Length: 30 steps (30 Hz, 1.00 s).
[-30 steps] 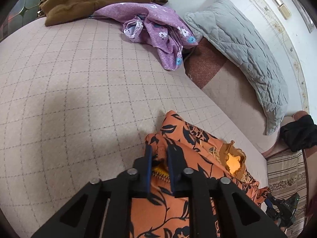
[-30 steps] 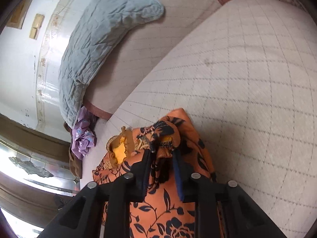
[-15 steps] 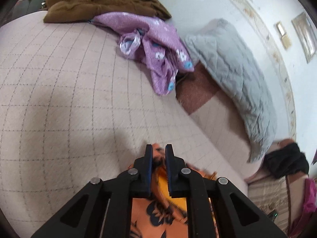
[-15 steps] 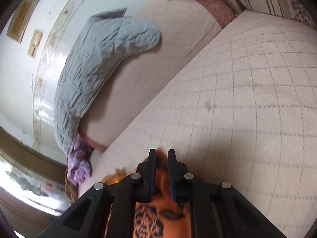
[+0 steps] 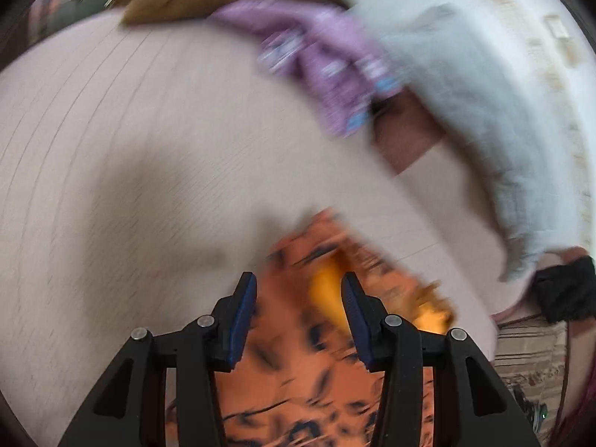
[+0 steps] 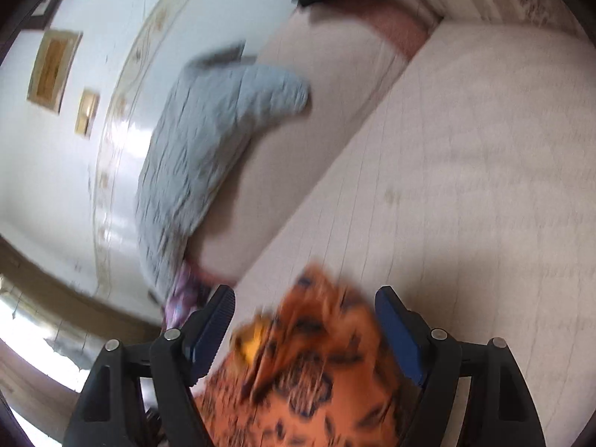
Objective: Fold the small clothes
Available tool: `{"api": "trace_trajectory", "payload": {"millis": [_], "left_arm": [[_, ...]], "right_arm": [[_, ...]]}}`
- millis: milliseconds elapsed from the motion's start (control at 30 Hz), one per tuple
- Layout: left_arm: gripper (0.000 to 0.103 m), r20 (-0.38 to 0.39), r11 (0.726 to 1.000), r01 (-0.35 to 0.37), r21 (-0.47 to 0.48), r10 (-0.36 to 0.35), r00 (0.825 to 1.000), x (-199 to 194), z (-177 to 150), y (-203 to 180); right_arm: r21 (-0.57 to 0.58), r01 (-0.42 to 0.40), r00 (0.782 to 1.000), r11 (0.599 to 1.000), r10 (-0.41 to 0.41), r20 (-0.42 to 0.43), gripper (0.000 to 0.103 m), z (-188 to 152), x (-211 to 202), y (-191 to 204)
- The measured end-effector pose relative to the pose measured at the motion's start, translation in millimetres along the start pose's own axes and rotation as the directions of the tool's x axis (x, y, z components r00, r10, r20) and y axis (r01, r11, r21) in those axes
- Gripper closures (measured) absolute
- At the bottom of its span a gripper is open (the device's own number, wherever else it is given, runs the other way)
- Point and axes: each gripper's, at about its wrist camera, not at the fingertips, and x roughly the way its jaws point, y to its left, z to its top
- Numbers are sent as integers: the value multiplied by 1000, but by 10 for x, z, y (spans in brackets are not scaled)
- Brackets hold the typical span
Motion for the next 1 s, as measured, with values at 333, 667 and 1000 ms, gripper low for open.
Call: {"api": "trace_trajectory", "payload": {"millis": [333,667,1000], "left_arm": [[55,-19,975,-219,40,220,975,-187,-61,424],[35,-139,988,-57,145,77,987,-264,-335,487],[66,-201,977,88,196,-47,978,-66,-440,283]], "right_arm": [[-139,185,974,973,-200,-102,40,-414,111,282],[48,188,954,981,-171,-245,33,-533,-329,-617],[-88,163,943,983,-181,-280,52,-874,163,-355]]}}
